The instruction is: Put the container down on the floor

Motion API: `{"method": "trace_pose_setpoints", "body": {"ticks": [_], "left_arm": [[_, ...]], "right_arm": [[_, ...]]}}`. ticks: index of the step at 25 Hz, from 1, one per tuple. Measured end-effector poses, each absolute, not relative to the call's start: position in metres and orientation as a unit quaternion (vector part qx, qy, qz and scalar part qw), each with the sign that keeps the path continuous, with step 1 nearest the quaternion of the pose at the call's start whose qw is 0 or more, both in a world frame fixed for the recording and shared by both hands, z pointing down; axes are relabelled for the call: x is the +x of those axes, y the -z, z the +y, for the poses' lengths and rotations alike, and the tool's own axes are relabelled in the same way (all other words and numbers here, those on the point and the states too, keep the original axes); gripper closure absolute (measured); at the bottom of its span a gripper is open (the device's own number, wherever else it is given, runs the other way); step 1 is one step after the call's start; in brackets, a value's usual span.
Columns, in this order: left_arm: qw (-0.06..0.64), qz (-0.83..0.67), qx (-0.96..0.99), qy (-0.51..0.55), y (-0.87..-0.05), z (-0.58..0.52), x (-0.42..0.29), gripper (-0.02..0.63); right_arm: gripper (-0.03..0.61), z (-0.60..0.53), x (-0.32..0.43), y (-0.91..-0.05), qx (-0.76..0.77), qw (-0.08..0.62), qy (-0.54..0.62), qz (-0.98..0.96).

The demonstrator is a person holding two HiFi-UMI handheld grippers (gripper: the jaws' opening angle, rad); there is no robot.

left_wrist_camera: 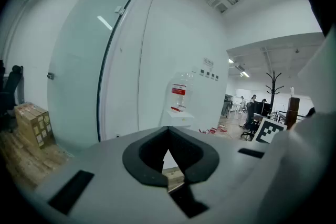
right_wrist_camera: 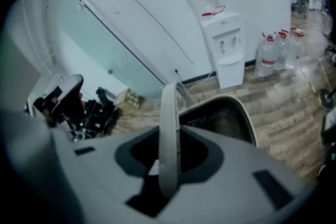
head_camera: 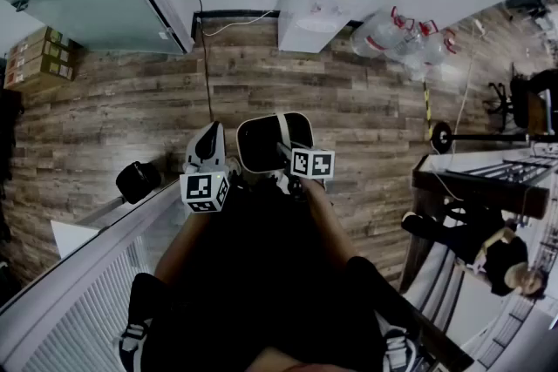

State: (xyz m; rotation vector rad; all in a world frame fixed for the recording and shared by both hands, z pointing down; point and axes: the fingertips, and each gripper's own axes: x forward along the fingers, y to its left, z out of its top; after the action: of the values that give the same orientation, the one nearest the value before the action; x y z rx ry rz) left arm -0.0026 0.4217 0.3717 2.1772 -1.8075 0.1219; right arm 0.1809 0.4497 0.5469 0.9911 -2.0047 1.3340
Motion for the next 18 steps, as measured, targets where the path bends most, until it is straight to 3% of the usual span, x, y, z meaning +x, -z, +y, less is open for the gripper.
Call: {"method": "trace_pose_setpoints", "body": {"ticks": [18], "left_arm": [[0.154,-0.619,0.769,-0.041,-0.374,0.424,-0.011,0.586]], "right_arm": [[0.469,0.454,0.172,-0.549,0.377,0.254,-0.508,-0.732]]}}
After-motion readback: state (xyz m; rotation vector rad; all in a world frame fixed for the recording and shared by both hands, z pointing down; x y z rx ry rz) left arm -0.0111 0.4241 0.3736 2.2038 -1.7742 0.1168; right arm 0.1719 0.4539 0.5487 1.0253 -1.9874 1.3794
